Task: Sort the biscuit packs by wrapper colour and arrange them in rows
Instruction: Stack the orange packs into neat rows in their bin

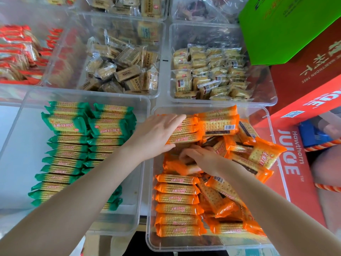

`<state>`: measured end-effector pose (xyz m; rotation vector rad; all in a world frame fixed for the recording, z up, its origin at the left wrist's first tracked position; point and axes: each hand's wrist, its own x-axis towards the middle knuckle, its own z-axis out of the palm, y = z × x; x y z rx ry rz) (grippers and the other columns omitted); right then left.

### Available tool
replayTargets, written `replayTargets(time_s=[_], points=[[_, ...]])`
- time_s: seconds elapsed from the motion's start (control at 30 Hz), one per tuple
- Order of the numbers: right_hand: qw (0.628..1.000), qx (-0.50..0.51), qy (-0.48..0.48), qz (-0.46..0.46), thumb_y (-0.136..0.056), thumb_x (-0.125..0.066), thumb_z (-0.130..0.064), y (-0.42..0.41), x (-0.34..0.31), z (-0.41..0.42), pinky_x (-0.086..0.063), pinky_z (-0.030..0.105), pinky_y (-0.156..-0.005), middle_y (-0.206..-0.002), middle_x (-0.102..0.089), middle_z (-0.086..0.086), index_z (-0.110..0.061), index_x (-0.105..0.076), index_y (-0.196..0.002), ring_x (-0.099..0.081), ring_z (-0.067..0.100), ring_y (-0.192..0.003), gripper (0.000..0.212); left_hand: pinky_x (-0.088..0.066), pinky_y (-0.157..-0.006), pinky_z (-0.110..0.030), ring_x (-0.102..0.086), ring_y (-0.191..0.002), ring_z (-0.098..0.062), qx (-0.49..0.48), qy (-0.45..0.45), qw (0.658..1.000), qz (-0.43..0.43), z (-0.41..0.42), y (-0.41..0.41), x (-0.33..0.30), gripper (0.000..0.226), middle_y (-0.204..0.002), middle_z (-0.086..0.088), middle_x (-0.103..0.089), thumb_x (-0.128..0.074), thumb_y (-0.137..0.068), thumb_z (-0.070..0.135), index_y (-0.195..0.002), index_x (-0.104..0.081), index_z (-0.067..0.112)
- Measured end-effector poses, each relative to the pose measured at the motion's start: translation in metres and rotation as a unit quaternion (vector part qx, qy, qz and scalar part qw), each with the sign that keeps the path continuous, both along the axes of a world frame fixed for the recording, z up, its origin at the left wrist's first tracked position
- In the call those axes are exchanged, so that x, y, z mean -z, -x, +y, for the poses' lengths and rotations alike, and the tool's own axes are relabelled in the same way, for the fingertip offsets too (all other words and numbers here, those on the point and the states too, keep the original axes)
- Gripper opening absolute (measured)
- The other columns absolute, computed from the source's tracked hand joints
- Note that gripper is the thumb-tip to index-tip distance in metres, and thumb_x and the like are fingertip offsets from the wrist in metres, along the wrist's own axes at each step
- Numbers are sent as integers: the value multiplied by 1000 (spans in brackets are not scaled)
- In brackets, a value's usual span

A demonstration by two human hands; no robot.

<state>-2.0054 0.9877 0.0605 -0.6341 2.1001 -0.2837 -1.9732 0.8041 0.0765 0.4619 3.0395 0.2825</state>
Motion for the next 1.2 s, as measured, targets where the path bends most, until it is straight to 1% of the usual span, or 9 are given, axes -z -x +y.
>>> replayTargets(time_s=[0.1, 0.2, 0.3, 0.5, 0.77, 0.87, 0.93, 1.07, 1.2], points=[[1000, 21, 4, -19, -102, -23, -17, 0, -4, -1, -25, 37, -107, -136, -45, 4, -22, -52, -127, -37, 26, -124, 39, -45, -90, -43, -58, -106, -30, 8, -6, 1000, 6, 1, 2, 0, 81, -126, -11, -56, -79, -69, 32, -136, -40, 11], [996, -32, -81, 25, -102, -25, -13, -3, -2, -13, -24, 47, -107, -137, -40, 5, -14, -46, -130, -32, 35, -126, 36, -42, -94, -44, -56, -110, -29, 9, -1, 1000, 7, 3, 3, 0, 80, -127, -11, -55, -79, -70, 32, -137, -40, 13], [989, -67, -98, 94, -101, -25, -17, -9, 9, -15, -25, 52, -105, -133, -40, 11, -8, -46, -125, -33, 36, -125, 33, -45, -90, -43, -59, -105, -30, 6, 18, 1000, 13, 3, 2, 4, 80, -123, -11, -58, -82, -66, 29, -134, -43, 13], [981, -108, -96, 129, -101, -27, -17, -11, 14, -12, -28, 53, -102, -134, -44, 9, -9, -48, -122, -34, 33, -125, 31, -42, -92, -36, -54, -107, -26, -16, 33, 999, 22, 7, 2, 8, 86, -125, -9, -54, -71, -78, 34, -147, -22, 15], [986, -69, -78, 129, -98, -28, -18, -9, 27, -9, -20, 53, -107, -126, -47, 11, -8, -50, -112, -32, 35, -123, 28, -46, -77, -36, -60, -92, -29, -24, 23, 999, 29, 7, 7, 1, 71, -107, -12, -61, -73, -73, 31, -133, -41, 9], [984, -45, -51, 163, -95, -14, -32, -16, 35, -5, -16, 50, -110, -120, -50, 6, -10, -50, -112, -38, 30, -120, 45, -51, -65, -36, -63, -76, -31, -21, 2, 998, 63, 2, 3, 0, 75, -93, -15, -65, -83, -58, 26, -121, -50, 3], [979, 1, -50, 198, -94, -11, -37, -21, 33, -7, -20, 46, -106, -110, -55, 3, -14, -48, -109, -46, 27, -112, 45, -52, -63, -35, -63, -73, -29, -25, -12, 997, 78, -1, 1, -1, 77, -91, -14, -65, -85, -55, 27, -119, -49, 4], [958, 75, -53, 272, -99, -25, -33, -23, 29, -22, -30, 40, -96, -103, -66, 2, -17, -55, -107, -53, 25, -108, 35, -52, -64, -34, -63, -74, -29, -34, -28, 996, 81, 1, -1, -3, 79, -93, -15, -65, -86, -54, 28, -120, -49, 3], [954, 107, -34, 277, -99, -24, -40, -22, 34, -27, -33, 39, -89, -97, -64, 1, -17, -55, -107, -57, 26, -100, 40, -51, -67, -34, -64, -80, -30, -52, -41, 995, 81, 0, -1, -8, 77, -100, -16, -65, -85, -57, 28, -122, -52, 2]])
